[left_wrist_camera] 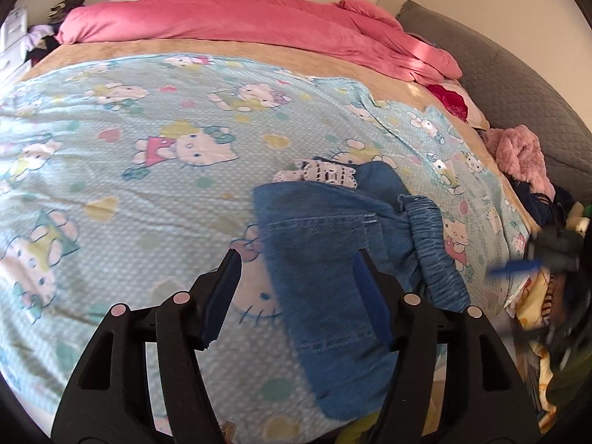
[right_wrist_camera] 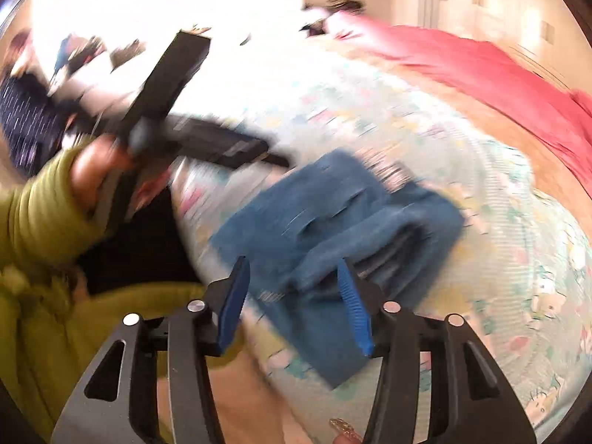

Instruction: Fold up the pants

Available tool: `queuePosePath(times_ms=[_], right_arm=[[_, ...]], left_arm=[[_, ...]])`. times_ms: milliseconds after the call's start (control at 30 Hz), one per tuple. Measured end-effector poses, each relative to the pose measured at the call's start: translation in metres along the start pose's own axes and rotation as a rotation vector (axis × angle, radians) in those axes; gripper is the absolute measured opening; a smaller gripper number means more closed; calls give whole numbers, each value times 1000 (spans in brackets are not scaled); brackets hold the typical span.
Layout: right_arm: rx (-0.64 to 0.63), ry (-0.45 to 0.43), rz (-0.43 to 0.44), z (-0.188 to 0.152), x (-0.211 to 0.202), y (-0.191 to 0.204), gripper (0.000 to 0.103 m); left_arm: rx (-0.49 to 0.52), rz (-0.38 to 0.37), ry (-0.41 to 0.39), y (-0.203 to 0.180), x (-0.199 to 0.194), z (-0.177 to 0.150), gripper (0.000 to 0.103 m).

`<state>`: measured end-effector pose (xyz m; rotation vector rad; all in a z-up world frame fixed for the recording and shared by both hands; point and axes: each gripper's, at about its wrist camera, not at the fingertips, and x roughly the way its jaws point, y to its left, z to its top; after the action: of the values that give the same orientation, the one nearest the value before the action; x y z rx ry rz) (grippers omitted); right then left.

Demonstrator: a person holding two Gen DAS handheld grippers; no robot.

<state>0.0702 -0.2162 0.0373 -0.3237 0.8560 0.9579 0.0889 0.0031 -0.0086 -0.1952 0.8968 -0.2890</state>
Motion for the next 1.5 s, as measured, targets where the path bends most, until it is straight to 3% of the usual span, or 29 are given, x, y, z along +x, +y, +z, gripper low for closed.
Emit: queuePosePath(times_ms=[133, 233, 567, 600, 633, 700, 767, 967, 1033, 1133, 1267, 1433, 1500], right_arm=[[92, -40, -63, 27, 1, -30, 50], [129, -22, -70, 46, 16, -46, 50], [75, 172, -44, 82, 102, -69, 50], [66, 199, -49, 82, 110, -71, 48], [53, 226, -66, 82, 118, -72, 34], [24, 279, -129, 77, 133, -74, 17], [19, 289, -179, 74, 143, -76, 18], [35, 274, -223, 68, 150, -79, 24], [59, 254, -218, 70, 143, -82, 33], [139, 149, -213, 73, 113, -91, 51], [223, 32, -216, 63, 68, -98, 62], [294, -54, -237, 43, 26, -100, 75], [309, -75, -240, 35, 14, -99, 75]], left_arm=[[2, 10, -3, 3, -11, -12, 54], [9, 0, 6, -2, -15, -21, 54], [89, -31, 85, -31, 4, -42, 54], [97, -33, 90, -33, 6, -43, 54], [103, -32, 99, -35, 9, -44, 54], [109, -34, 108, -37, 12, -45, 54], [108, -33, 118, -38, 15, -46, 54], [105, -29, 136, -37, 19, -48, 56], [106, -27, 135, -38, 19, -48, 58], [106, -25, 128, -39, 17, -47, 59], [105, -29, 109, -40, 11, -44, 63], [101, -18, 74, -39, 2, -40, 72], [102, -13, 62, -38, -2, -38, 74]])
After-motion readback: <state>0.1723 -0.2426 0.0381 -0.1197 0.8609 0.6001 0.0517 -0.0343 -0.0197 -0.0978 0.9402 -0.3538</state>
